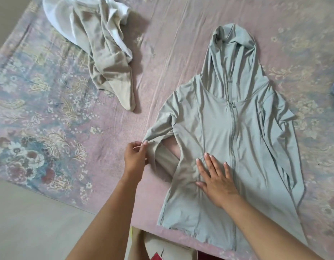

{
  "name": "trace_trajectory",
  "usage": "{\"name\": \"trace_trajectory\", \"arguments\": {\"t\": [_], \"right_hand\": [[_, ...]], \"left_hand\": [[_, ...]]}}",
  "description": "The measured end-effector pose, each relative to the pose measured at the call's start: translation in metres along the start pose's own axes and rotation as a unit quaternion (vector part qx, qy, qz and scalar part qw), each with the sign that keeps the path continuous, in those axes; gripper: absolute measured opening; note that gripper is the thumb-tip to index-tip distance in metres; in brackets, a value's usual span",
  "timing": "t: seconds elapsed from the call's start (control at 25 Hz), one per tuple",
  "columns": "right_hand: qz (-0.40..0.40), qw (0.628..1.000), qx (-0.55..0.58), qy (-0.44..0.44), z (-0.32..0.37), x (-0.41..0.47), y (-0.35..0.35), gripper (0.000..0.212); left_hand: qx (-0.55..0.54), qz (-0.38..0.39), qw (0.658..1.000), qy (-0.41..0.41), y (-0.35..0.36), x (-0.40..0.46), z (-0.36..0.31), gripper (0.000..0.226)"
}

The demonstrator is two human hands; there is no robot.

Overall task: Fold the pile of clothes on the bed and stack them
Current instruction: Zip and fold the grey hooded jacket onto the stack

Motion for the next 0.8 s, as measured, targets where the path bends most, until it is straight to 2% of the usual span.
{"name": "trace_trajectory", "arguments": {"t": [0.08, 0.16, 0.24, 0.28, 0.32, 0.36, 0.4, 0.44, 0.48, 0.56, 0.6, 0.64, 0.68, 0.72, 0.76, 0.8], "right_hand": [[-0.025, 1.000, -0.001, 0.003, 0.000, 0.001, -0.001, 0.073], [-0.038, 0.999, -0.031, 0.010, -0.001, 0.001, -0.004, 0.075], [0.000, 0.999, -0.030, 0.013, 0.001, -0.002, -0.006, 0.067], [0.036, 0.999, -0.013, 0.030, 0.003, -0.004, -0.007, 0.065], [0.057, 0.997, -0.002, 0.046, 0.007, -0.005, -0.010, 0.068], [0.067, 0.996, 0.005, 0.054, 0.010, -0.005, -0.013, 0.074], [0.072, 0.995, 0.010, 0.064, 0.014, -0.005, -0.014, 0.079], [0.073, 0.994, 0.014, 0.075, 0.019, -0.006, -0.019, 0.079], [0.069, 0.994, 0.014, 0.089, 0.025, -0.006, -0.024, 0.077], [0.028, 0.993, 0.021, 0.115, 0.037, -0.004, -0.025, 0.072], [-0.017, 0.993, 0.033, 0.116, 0.045, -0.002, -0.026, 0.073], [-0.071, 0.991, 0.038, 0.103, 0.052, 0.002, -0.027, 0.076], [-0.112, 0.989, 0.050, 0.085, 0.059, 0.006, -0.027, 0.078], [-0.159, 0.984, 0.056, 0.053, 0.066, 0.010, -0.025, 0.077], [-0.203, 0.977, 0.057, 0.023, 0.074, 0.012, -0.026, 0.073], [-0.239, 0.970, 0.055, -0.010, 0.086, 0.013, -0.029, 0.067]], "left_hand": [[0.127, 0.130, 0.983, 0.015, 0.005, -0.001, 0.005, 0.025], [0.252, 0.173, 0.950, 0.059, 0.002, -0.004, 0.009, 0.018], [0.255, 0.112, 0.957, 0.084, -0.020, 0.003, 0.003, 0.010], [0.272, 0.050, 0.956, 0.095, -0.038, 0.009, -0.004, 0.013], [0.325, -0.037, 0.936, 0.134, -0.058, 0.013, -0.015, 0.021], [0.396, -0.131, 0.888, 0.195, -0.075, 0.013, -0.027, 0.030], [0.452, -0.211, 0.824, 0.267, -0.085, 0.008, -0.039, 0.035], [0.489, -0.246, 0.764, 0.341, -0.085, 0.001, -0.047, 0.038], [0.511, -0.227, 0.715, 0.420, -0.077, -0.008, -0.046, 0.041], [0.566, -0.069, 0.598, 0.563, -0.046, -0.029, -0.014, 0.051], [0.575, 0.002, 0.560, 0.597, -0.037, -0.038, 0.003, 0.055], [0.556, 0.043, 0.580, 0.594, -0.037, -0.038, 0.011, 0.054], [0.510, 0.050, 0.650, 0.561, -0.044, -0.032, 0.007, 0.051], [0.466, 0.030, 0.721, 0.513, -0.055, -0.022, 0.002, 0.048], [0.427, -0.006, 0.772, 0.470, -0.069, -0.010, -0.002, 0.049], [0.414, -0.034, 0.798, 0.437, -0.080, 0.004, -0.005, 0.053]]}}
Point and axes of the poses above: each hand's wrist, its own x-axis towards the middle knuckle, its own y-axis out of the palm, z = x × y, the point moved 5 cm from there along x, towards the middle knuckle, and after that the axes turned 14 degrees about x, right-handed, at the moved point
